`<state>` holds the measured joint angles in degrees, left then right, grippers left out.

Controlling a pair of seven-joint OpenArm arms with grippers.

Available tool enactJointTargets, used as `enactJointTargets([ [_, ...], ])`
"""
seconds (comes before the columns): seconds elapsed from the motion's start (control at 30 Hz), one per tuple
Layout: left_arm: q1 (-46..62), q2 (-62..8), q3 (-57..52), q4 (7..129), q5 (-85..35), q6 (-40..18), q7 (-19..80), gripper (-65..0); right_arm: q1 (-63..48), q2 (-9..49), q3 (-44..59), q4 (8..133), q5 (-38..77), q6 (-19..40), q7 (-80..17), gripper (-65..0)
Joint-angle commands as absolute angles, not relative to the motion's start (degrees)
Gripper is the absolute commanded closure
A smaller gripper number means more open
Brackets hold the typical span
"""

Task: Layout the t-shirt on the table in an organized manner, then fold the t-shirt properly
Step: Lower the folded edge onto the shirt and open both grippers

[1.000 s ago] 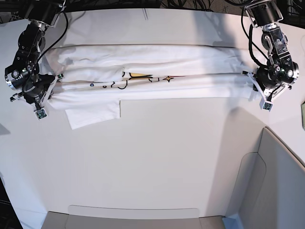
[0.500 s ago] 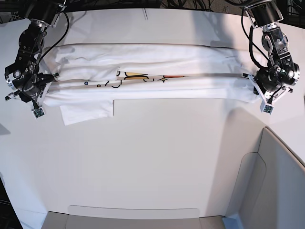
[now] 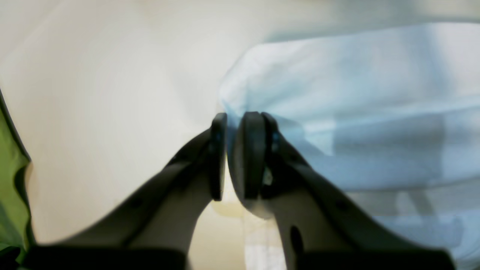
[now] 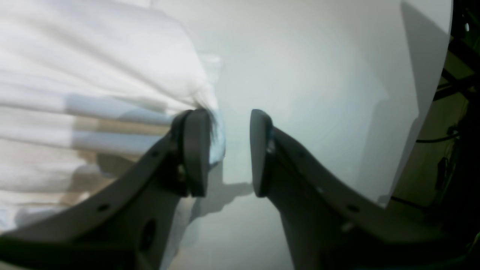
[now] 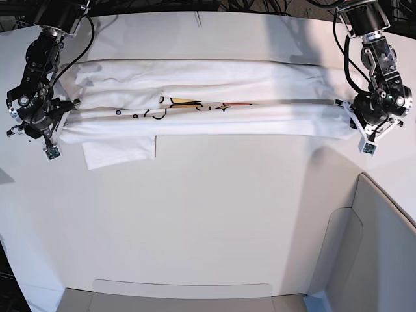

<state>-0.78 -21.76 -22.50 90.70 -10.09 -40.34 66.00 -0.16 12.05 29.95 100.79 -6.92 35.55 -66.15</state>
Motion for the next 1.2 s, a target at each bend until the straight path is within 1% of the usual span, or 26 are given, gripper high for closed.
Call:
enactJointTargets([
  [0.0,-1.63,-22.90,-22.99,91.65,-9.36,-40.00,65.63,-9.3,0.57,13.05,30.37,102.11,-8.04,35.47,-65.98,-19.5],
  [0.1,-1.71,-22.90,-23.08,91.65,-9.54,-40.00,65.36,-10.0,-0.13,12.97,30.11,103.87,-7.96,35.56,-65.80,-19.5],
  [0.27,-3.56,-22.64,-23.16,91.65,-9.63,-40.00,65.63,-15.8,-0.48,12.79,30.20,106.86,-7.96,35.47,-65.71,-19.5],
  [1.0,-3.30,-22.64,-22.64,91.65,-9.63,-40.00,65.71,-16.0,-4.09,12.97,30.02,106.59,-8.13,35.38,-65.98,-19.7],
  [1.07,-3.21,-22.64,-22.55,91.65,-9.63,-40.00,65.71,-16.0,-4.18,12.97,29.93,106.51,-8.04,35.38,-65.89,-21.4],
  [1.17,-3.21,-22.64,-22.73,91.65,-9.63,-40.00,65.71,-16.0,-4.18,12.88,29.93,106.42,-8.04,35.38,-65.80,-26.1],
])
